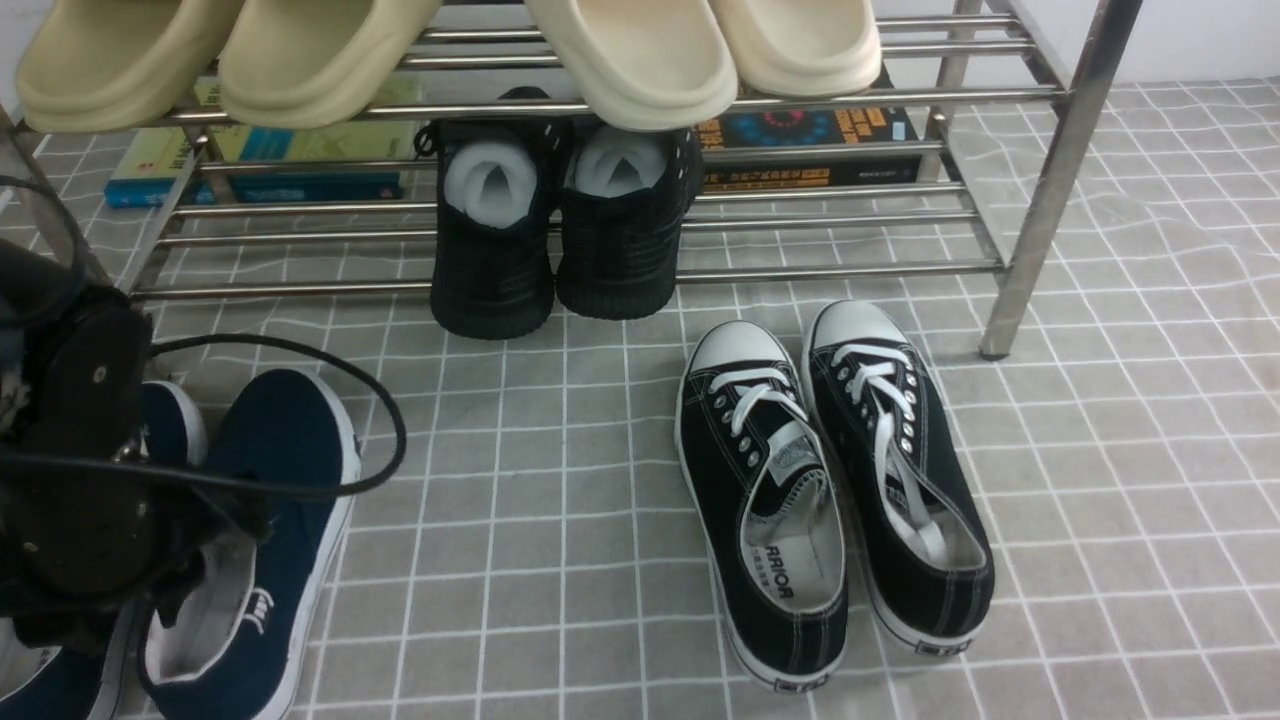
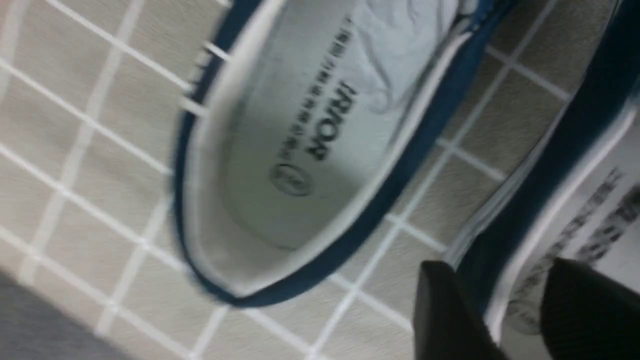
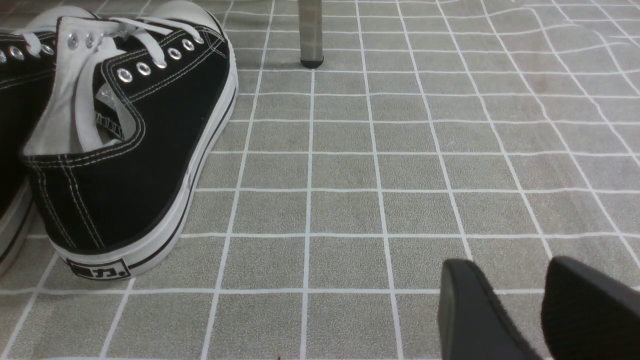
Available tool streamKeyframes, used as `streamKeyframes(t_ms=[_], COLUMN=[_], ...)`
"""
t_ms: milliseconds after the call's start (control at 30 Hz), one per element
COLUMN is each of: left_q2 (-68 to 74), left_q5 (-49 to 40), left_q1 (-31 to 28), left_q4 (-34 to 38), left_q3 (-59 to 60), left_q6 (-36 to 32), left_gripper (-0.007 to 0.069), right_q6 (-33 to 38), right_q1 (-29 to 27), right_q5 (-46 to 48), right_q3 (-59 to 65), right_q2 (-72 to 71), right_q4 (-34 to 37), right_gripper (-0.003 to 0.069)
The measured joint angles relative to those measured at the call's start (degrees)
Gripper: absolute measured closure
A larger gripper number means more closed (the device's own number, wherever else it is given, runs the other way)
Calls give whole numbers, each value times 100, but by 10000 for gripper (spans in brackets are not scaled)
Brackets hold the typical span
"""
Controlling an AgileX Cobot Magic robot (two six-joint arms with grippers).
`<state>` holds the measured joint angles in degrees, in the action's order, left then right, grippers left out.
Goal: Take the shoes off the shelf with your hand from the grey coffee tablecloth.
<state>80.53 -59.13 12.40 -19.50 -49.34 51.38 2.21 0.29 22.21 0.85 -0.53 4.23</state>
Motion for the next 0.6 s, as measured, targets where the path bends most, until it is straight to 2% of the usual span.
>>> streamKeyframes(t_ms=[67, 167, 233, 267, 300, 333, 400, 433, 500, 600], left_q2=[-208, -605, -1117, -1163, -1541, -1783, -2084, -2523, -3166, -4214], left_q5=[-386, -811, -961, -962, -1015, -1047, -1077, -1084, -932, -174], left_q1=[0, 0, 0, 0, 0, 0, 0, 0, 0, 0], left_q4=[-94, -201, -263, -263, -165, -28, 200, 567, 1031, 1717], left_q3=[-149, -397, -586, -593, -607, -578, -497, -299, 94, 809], left_q6=[-207, -585, -1366, -1445, -2026, -2329, -2613, -2924, -3233, -3651], left_gripper=[275, 278, 324, 330, 400, 446, 505, 573, 610, 623], right_q6=[0, 0, 0, 0, 0, 0, 0, 0, 0, 0], right_q1=[0, 0, 0, 0, 0, 0, 0, 0, 0, 0], right_q5=[0, 0, 0, 0, 0, 0, 0, 0, 0, 0], right_q3=[0, 0, 0, 0, 0, 0, 0, 0, 0, 0], right_q2=[0, 0, 0, 0, 0, 0, 0, 0, 0, 0], right_q4=[0, 0, 0, 0, 0, 0, 0, 0, 0, 0], right_gripper=[421, 421, 421, 421, 421, 421, 420, 420, 420, 420])
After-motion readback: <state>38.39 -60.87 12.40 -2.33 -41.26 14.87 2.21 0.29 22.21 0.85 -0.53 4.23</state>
